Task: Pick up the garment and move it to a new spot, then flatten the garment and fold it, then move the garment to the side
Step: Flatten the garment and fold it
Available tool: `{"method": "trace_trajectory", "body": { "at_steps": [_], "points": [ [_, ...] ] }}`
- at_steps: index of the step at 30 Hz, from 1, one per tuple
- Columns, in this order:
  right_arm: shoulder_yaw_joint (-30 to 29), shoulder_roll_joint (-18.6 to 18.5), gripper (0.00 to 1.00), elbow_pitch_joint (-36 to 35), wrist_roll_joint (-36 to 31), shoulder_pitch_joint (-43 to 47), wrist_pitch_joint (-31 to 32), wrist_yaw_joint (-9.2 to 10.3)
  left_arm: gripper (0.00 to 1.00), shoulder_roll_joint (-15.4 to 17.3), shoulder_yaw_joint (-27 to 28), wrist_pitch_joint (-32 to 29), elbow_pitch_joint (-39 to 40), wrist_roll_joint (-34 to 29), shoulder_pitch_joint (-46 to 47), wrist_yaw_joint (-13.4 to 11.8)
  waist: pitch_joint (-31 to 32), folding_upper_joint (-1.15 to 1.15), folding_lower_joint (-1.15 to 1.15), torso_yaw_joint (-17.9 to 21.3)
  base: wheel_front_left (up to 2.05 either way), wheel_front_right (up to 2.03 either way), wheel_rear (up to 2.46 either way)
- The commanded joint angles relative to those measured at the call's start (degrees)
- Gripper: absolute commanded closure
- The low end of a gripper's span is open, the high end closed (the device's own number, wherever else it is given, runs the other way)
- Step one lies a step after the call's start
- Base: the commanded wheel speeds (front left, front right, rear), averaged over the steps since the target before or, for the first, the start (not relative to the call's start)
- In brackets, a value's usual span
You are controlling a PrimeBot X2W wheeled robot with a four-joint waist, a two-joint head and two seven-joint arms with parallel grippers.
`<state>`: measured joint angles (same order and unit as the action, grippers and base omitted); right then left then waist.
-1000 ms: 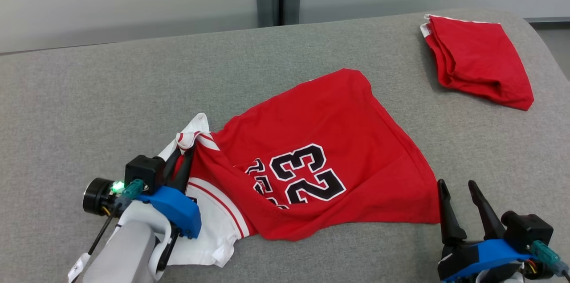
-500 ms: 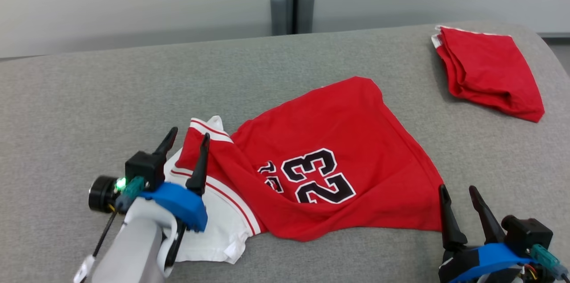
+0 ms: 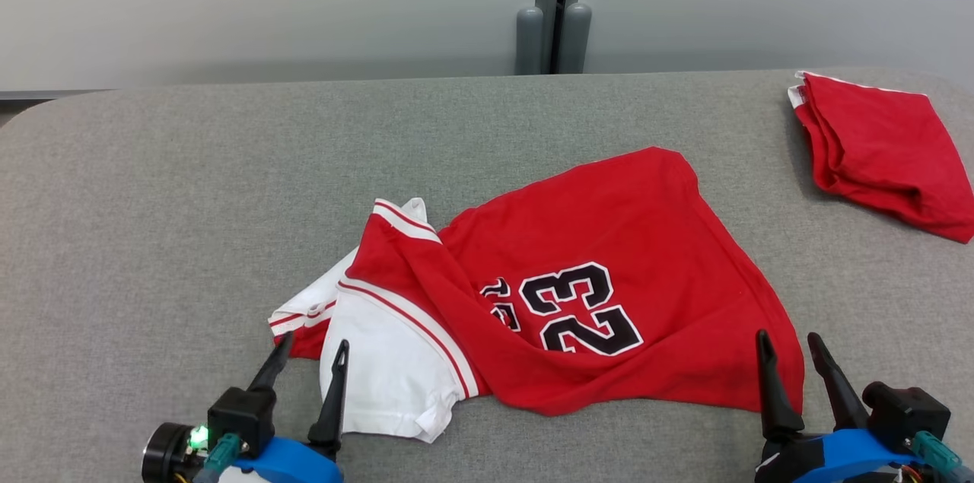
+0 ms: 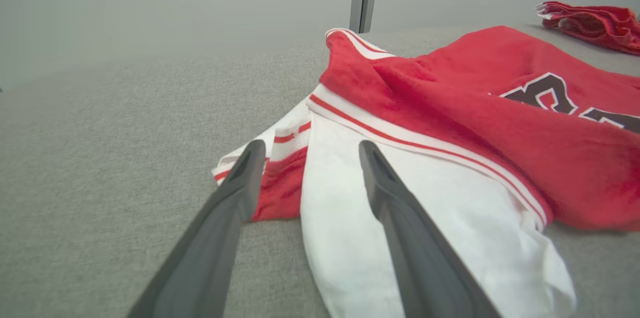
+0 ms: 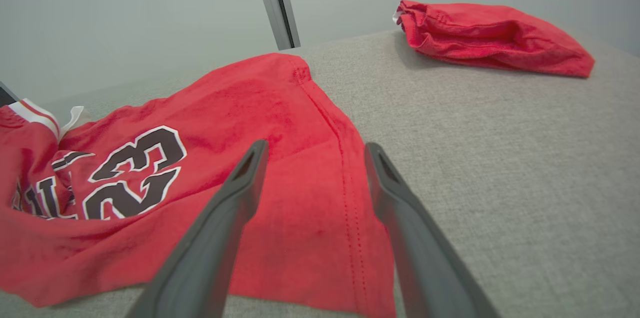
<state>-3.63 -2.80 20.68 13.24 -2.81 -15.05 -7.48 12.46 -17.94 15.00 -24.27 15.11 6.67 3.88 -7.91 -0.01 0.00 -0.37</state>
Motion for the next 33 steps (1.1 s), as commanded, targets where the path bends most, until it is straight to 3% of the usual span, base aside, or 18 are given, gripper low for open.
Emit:
{"method": "trace_trajectory", "body": {
  "at_steps": [1, 14, 16, 21, 33],
  "points": [
    [-0.1, -0.2, 0.00, -0.1, -0.3, 0.5, -0.2, -0.04, 0.00, 0.0, -0.2, 0.2, -0.5, -0.7, -1.0, 0.0, 0.0, 0.01, 0.00, -0.1, 0.00, 0.00, 0.00],
    [0.4, -0.2, 0.00, 0.2, -0.7, 0.9, -0.2, -0.04, 0.00, -2.9, -1.7, 0.0, -15.1, 1.7, -0.6, 2.1, 1.1, 0.01, 0.00, 1.4, 0.00, 0.00, 0.00],
    [0.2, -0.2, 0.00, 0.3, -0.8, 1.3, -0.2, -0.04, 1.00, -3.2, -1.8, 0.0, -16.3, 2.0, 0.0, 2.4, 1.5, 0.01, 0.00, 1.2, 0.00, 0.00, 0.00],
    [-0.5, -0.2, 0.00, 0.3, -0.8, 2.4, -0.2, -0.04, 1.00, -3.1, -1.9, 0.1, -14.2, 1.0, 0.7, 2.6, 2.9, 0.01, 0.00, -0.4, 0.00, 0.00, 0.00],
    [-0.9, -0.2, 0.00, 0.7, -0.2, 4.1, -0.2, -0.04, 1.00, -0.7, 1.0, -2.2, -0.2, 1.9, -10.1, -1.7, 4.3, 0.01, 0.00, -4.7, 0.00, 0.00, 0.00]
  ]
}}
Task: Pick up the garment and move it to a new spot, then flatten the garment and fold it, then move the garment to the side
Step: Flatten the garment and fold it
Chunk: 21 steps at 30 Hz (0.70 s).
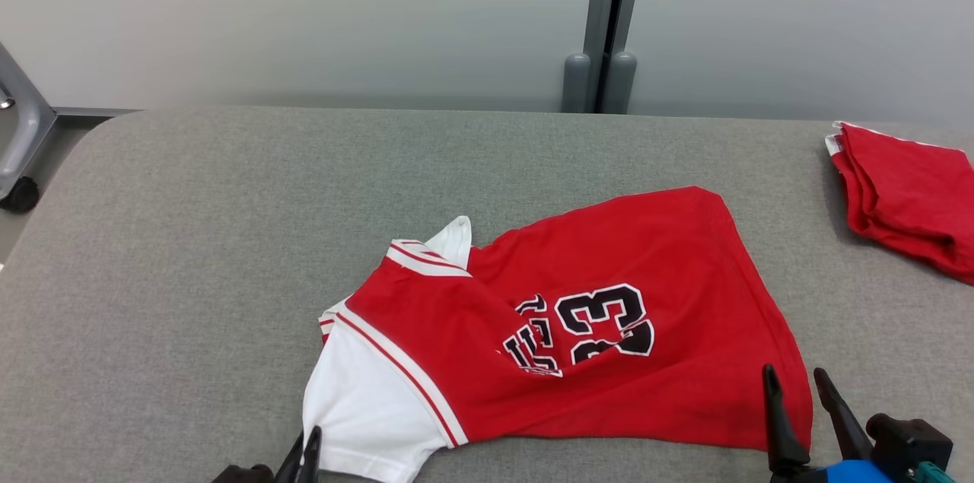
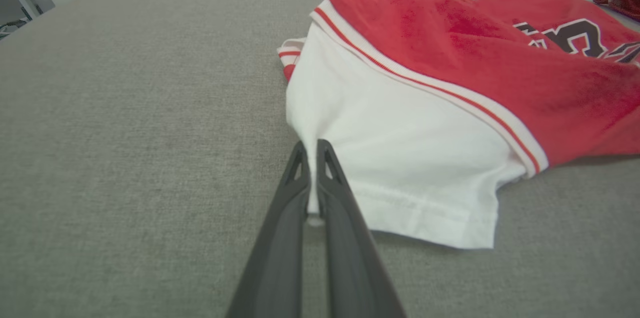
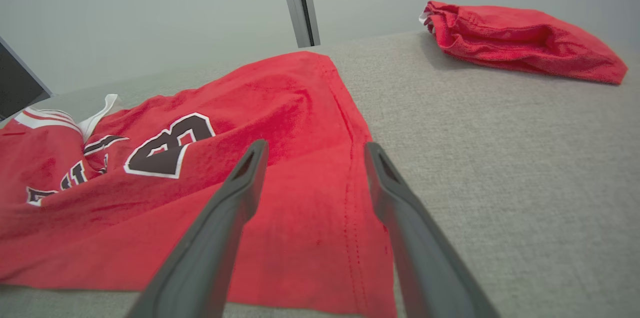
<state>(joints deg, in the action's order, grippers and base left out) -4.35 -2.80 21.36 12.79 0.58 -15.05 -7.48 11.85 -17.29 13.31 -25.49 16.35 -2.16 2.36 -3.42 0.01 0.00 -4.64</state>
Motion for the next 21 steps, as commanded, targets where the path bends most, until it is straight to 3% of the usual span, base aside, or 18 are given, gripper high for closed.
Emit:
{"method": "trace_trajectory", "body": {
  "at_steps": [1, 2, 3, 4, 11, 21],
  "points": [
    [0.0, -0.2, 0.00, 0.2, 0.3, 0.7, -0.2, -0.04, 0.91, 0.1, 0.3, -1.2, 1.5, 0.8, -2.1, -0.4, -0.2, -0.01, 0.00, -0.6, 0.00, 0.00, 0.00],
    [0.1, -0.2, 0.00, 0.3, 0.3, 0.6, -0.2, -0.04, 0.48, 0.1, 0.3, -1.1, 2.3, 0.9, -2.4, -0.5, -0.2, -0.01, 0.00, -0.7, 0.00, 0.00, 0.00],
    [0.1, -0.2, 0.00, 0.3, 0.3, 0.6, -0.2, -0.04, 0.48, 0.1, 0.3, -1.1, 2.3, 0.9, -2.4, -0.5, -0.2, -0.01, 0.00, -0.7, 0.00, 0.00, 0.00],
    [0.2, -0.2, 0.00, 0.3, 0.3, 0.6, -0.2, -0.04, 0.00, -0.2, 0.6, -0.6, 3.3, 1.3, -2.6, -0.7, -0.2, -0.01, 0.00, -0.7, 0.00, 0.00, 0.00],
    [0.3, -0.2, 0.00, -0.2, -0.3, 0.8, -0.2, -0.04, 0.00, -2.1, 5.1, 1.9, 10.1, 1.0, -3.0, -1.9, 1.6, -0.01, 0.00, 0.0, 0.00, 0.00, 0.00],
    [0.3, -0.2, 0.00, -2.4, -0.7, 2.0, -0.2, -0.04, 0.00, -5.4, 15.8, 1.9, 21.0, -8.5, -5.6, -1.8, 3.8, -0.01, 0.00, 2.0, 0.00, 0.00, 0.00]
  ]
}}
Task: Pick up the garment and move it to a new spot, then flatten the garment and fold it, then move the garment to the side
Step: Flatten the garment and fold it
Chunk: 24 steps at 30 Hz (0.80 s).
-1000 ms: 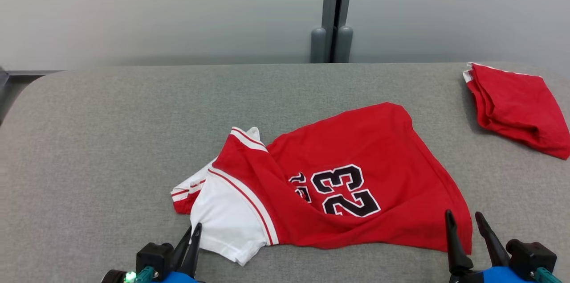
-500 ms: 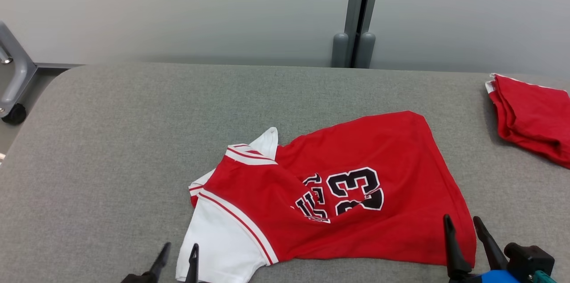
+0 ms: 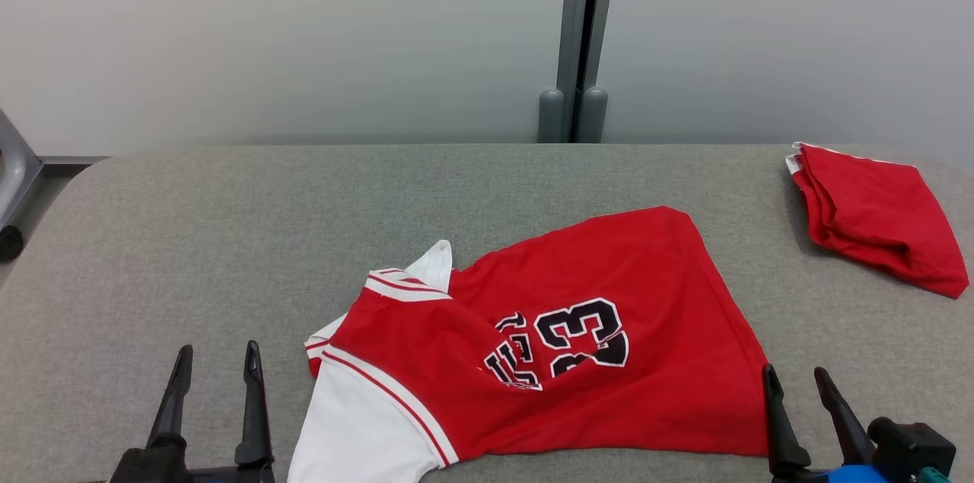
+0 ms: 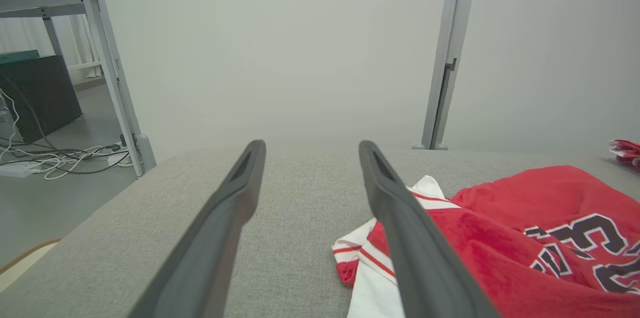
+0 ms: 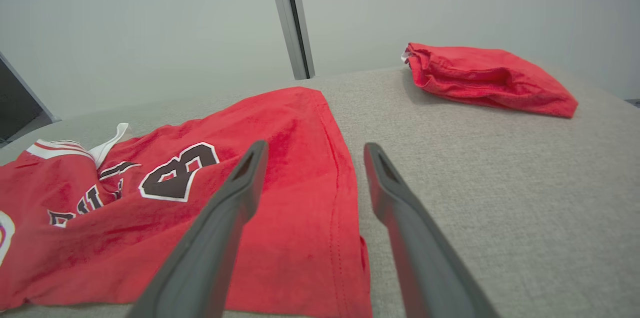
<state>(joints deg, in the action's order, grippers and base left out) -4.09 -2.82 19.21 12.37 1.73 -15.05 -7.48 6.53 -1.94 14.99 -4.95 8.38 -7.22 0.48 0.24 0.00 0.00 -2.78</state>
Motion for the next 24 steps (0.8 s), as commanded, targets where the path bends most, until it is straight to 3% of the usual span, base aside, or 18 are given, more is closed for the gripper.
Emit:
{"method": "trace_trajectory", "body": {
  "at_steps": [1, 11, 24],
  "points": [
    [0.1, -0.2, 0.00, -0.7, -0.1, 1.1, -0.2, -0.04, 0.00, -0.1, 0.9, 0.2, 0.5, -1.4, -1.0, 0.5, 0.3, 0.00, 0.00, 0.3, 0.00, 0.00, 0.00],
    [2.8, -0.2, 0.00, -7.6, -6.2, 4.7, -0.2, -0.04, 0.00, 0.0, 2.5, 0.2, -4.3, -5.1, -1.1, 3.6, 1.9, 0.00, 0.00, 0.5, 0.00, 0.00, 0.00],
    [4.1, -0.2, 0.00, -9.5, -4.9, 5.7, -0.2, -0.04, 0.00, -0.5, 3.0, 0.3, -7.6, -5.7, 1.1, 4.9, 2.4, 0.00, 0.00, 1.0, 0.00, 0.00, 0.00]
  ]
}}
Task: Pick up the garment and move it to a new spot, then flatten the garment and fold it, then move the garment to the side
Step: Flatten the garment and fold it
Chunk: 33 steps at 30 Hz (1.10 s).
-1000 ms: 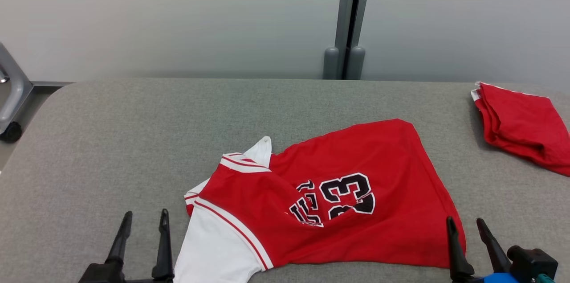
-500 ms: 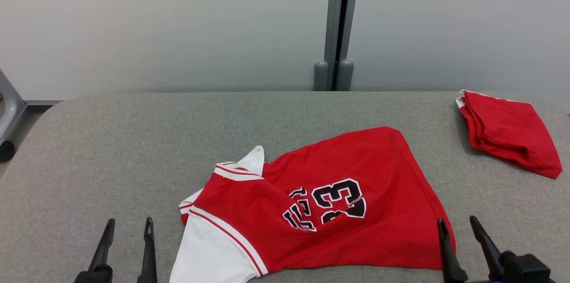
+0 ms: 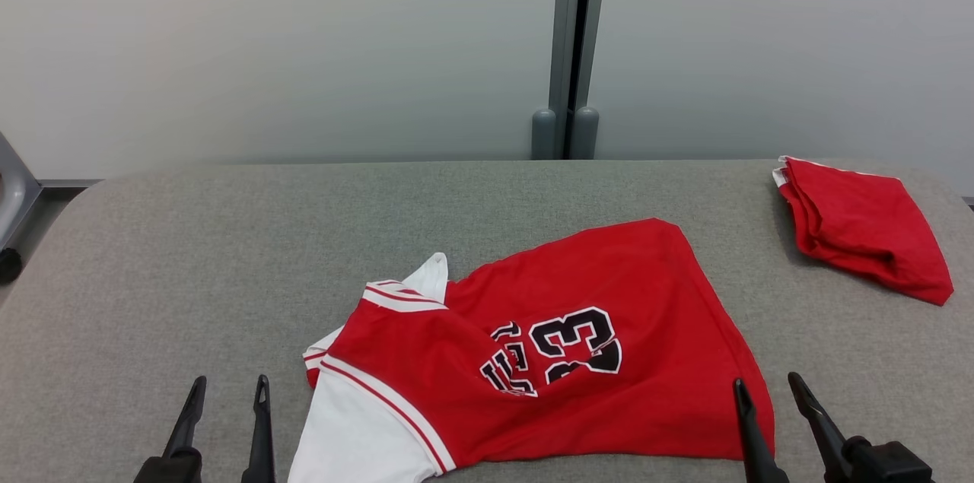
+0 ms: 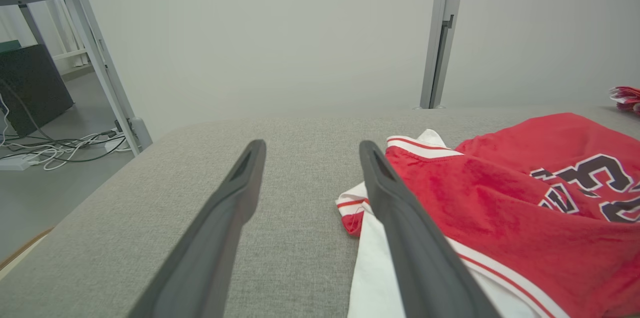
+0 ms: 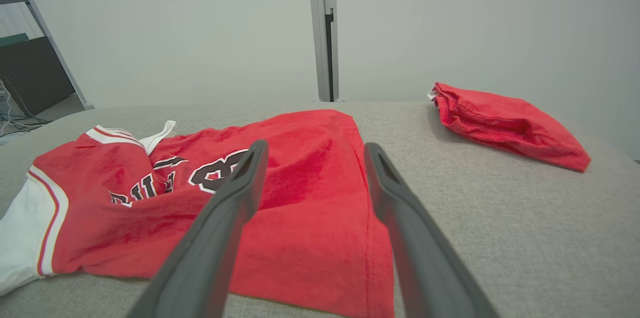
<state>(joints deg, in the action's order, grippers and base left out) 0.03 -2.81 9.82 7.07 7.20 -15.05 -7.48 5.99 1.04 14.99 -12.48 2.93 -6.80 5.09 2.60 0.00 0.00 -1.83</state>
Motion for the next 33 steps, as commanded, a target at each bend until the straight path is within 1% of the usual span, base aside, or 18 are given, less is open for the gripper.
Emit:
{"method": "trace_trajectory", "body": {
  "at_steps": [1, 12, 15, 21, 24, 33],
  "points": [
    [0.0, -0.2, 0.00, 0.0, 0.4, 0.3, -0.2, -0.04, 0.00, 0.0, 0.2, 0.3, -0.2, -0.3, 0.7, 0.3, 0.0, 0.00, 0.00, 0.1, 0.00, 0.00, 0.00],
    [-0.5, -0.2, 0.00, 1.8, 0.1, 0.4, -0.2, -0.04, 0.00, -0.5, 0.5, 0.2, -1.3, -0.4, 0.2, 0.6, -0.1, 0.00, 0.00, 0.2, 0.00, 0.00, 0.00],
    [-1.9, -0.2, 0.00, 4.7, -0.6, -0.1, -0.2, -0.04, 0.00, -0.7, -0.9, 0.3, -4.4, 0.0, -0.1, 1.2, -0.2, 0.00, 0.00, 0.3, 0.00, 0.00, 0.00],
    [-3.9, -0.8, 0.00, 12.4, -2.0, -2.9, -0.2, -0.03, 0.00, -0.7, -3.2, 0.2, -13.2, 1.2, 0.1, 1.9, -1.1, 0.00, 0.00, 0.7, 0.00, 0.00, 0.00],
    [-3.9, -0.8, 0.00, 15.9, -2.0, -4.2, -0.2, -0.03, 0.00, -0.6, -3.8, 0.2, -17.1, 1.6, 0.5, 2.2, -1.6, 0.00, 0.00, 0.9, 0.00, 0.00, 0.00],
    [-2.6, -1.5, 0.00, 26.1, -0.1, -8.7, -0.2, -0.04, 0.00, 0.1, -5.0, 0.2, -25.1, 3.1, 3.9, 2.4, -3.4, 0.00, 0.00, 0.8, 0.00, 0.00, 0.00]
  ]
}}
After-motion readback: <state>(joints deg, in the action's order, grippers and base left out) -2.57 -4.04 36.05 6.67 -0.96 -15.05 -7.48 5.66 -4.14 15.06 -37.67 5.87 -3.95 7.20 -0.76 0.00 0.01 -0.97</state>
